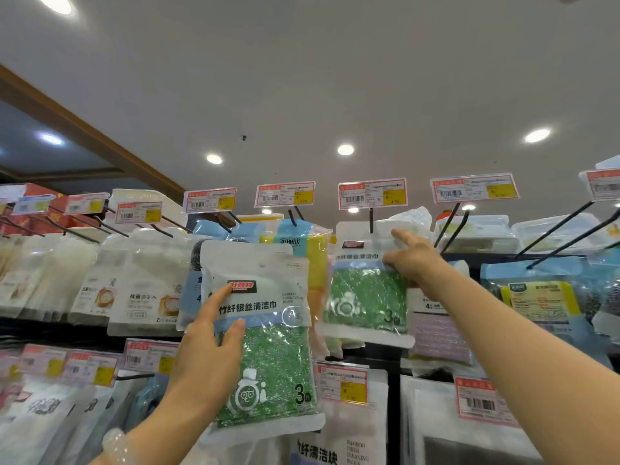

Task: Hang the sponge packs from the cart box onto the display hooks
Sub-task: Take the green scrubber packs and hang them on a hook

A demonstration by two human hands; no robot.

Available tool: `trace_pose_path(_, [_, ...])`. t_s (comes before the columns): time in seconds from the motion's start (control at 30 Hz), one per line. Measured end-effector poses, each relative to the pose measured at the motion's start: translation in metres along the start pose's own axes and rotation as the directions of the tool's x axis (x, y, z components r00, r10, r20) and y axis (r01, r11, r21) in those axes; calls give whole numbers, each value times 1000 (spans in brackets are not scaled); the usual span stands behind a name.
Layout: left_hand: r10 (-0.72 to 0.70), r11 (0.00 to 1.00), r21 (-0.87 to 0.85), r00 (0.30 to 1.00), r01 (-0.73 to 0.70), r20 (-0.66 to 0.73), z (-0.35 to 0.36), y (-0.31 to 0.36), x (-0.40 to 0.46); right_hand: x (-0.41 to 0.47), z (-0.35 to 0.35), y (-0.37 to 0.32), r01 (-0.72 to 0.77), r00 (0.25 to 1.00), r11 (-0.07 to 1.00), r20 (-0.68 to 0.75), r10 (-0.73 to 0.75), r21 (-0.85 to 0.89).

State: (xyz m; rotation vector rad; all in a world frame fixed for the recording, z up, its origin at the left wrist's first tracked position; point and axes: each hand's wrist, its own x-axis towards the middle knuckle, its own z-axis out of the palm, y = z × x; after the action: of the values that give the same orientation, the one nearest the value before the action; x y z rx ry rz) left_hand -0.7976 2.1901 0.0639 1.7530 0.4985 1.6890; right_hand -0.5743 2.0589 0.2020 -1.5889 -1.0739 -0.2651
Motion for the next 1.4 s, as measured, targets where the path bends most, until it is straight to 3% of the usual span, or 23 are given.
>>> trace_pose_path(0.07, [-4, 1000, -15, 1000, 4, 16, -1, 1, -2, 2, 0, 10, 6, 1000, 985, 8, -5, -172])
trace_pose_path(0.2, [30, 998, -52, 999, -28, 43, 2, 6, -6, -4, 3, 17, -99, 992, 892, 28, 124, -441])
trace_pose_path(0.23, [49, 996, -75, 998, -45, 51, 6, 9, -8, -10, 3, 15, -94, 995, 900, 0, 103, -426])
trace_pose_path(0.3, [74, 991, -113, 995, -66, 73, 14, 15, -12, -24, 3, 10, 1, 1000, 976, 4, 0, -217])
trace_pose_path(0.37, [89, 986, -149, 991, -74, 98, 26, 20, -15, -45, 3, 2, 92, 985, 995, 141, -95, 29])
trace_pose_path(0.47, [90, 975, -214, 990, -65, 112, 44, 28, -20, -67, 3, -1, 100, 953, 992, 279, -117, 72])
trace_pose_path(0.57, [103, 973, -218, 989, -79, 102, 58, 33, -24, -72, 3, 8, 92, 972, 991, 208, -112, 102])
trace_pose_path(0.73, [47, 964, -263, 998, -33, 47, 68, 35, -22, -82, 1, 23, 15, 989, 923, 130, -70, 384])
trace_pose_path(0.9, [15, 961, -277, 998, 1, 56, 73, 35, -21, -91, 8, 27, 269, 956, 924, 38, -290, 270])
trace_pose_path(0.97, [10, 959, -284, 998, 8, 62, 72, 36, -20, -89, 4, 24, 329, 933, 916, 73, -353, 230])
trace_pose_path(1.13, [36, 967, -255, 995, -10, 97, 68, 39, -20, -78, -6, 20, 206, 916, 917, 263, -304, 342])
trace_pose_path(1.4, [48, 988, -147, 996, -37, 72, 47, 39, -15, -50, -22, 14, 137, 971, 870, 107, -211, 474])
